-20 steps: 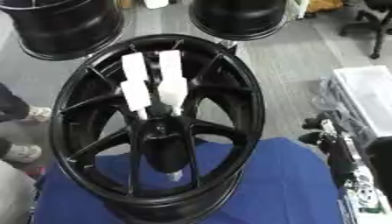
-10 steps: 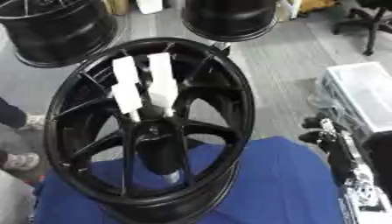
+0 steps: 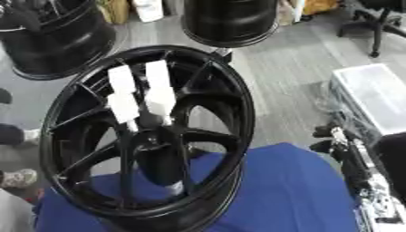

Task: Pull the pin out of the wheel hub.

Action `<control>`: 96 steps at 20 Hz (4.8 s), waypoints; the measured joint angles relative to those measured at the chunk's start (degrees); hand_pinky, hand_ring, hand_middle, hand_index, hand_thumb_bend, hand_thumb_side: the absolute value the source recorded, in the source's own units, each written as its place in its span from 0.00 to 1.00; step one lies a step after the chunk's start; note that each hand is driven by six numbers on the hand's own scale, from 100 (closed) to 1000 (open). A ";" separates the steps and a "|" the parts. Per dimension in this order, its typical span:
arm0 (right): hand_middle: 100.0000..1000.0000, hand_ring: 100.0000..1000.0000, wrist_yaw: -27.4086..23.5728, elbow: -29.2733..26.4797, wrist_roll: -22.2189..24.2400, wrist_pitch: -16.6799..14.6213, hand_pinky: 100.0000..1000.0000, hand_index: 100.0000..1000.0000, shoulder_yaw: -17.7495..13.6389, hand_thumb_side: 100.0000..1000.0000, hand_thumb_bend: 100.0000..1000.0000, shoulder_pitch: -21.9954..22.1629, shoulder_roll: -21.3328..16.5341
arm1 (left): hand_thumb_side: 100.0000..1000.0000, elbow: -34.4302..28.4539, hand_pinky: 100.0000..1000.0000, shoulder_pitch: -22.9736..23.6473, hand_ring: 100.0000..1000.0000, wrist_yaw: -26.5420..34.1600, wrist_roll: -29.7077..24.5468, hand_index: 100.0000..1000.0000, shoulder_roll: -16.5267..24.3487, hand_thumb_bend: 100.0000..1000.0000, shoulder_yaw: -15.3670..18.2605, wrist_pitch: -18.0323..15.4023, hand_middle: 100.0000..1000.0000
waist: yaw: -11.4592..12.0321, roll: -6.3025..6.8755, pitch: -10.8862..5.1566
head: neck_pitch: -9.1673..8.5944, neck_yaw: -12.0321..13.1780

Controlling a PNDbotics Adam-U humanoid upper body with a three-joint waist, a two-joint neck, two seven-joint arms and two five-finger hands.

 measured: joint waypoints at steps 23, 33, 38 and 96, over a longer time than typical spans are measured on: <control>0.57 0.51 0.00 0.08 1.28 0.22 0.67 0.64 1.00 0.78 0.00 -0.26 -0.13 | 0.00 17.24 0.80 -9.20 0.72 -5.91 0.81 0.73 -16.51 0.61 -7.45 -0.81 0.65 | -3.18 1.31 0.13 | -1.29 1.59; 0.57 0.51 -0.05 0.08 1.37 0.24 0.67 0.64 1.00 0.78 0.00 -0.70 -0.13 | 0.00 20.52 0.80 -9.32 0.71 -9.01 0.20 0.70 -18.37 0.54 -7.35 -0.20 0.62 | -3.58 1.34 0.29 | -1.51 1.70; 0.57 0.51 -0.06 0.08 1.52 0.23 0.67 0.64 1.00 0.78 0.00 -0.71 -0.13 | 0.00 22.11 0.80 -9.34 0.70 -11.14 0.39 0.67 -18.74 0.50 -7.00 -0.39 0.59 | -3.64 1.34 0.35 | -1.52 1.87; 0.57 0.51 -0.06 0.08 -0.04 0.10 0.67 0.64 -1.26 0.77 0.00 0.07 0.66 | 0.39 36.89 0.75 14.04 0.71 -2.78 -3.40 0.88 -6.88 0.85 22.29 14.44 0.77 | -0.69 -0.44 -0.54 | -0.87 0.79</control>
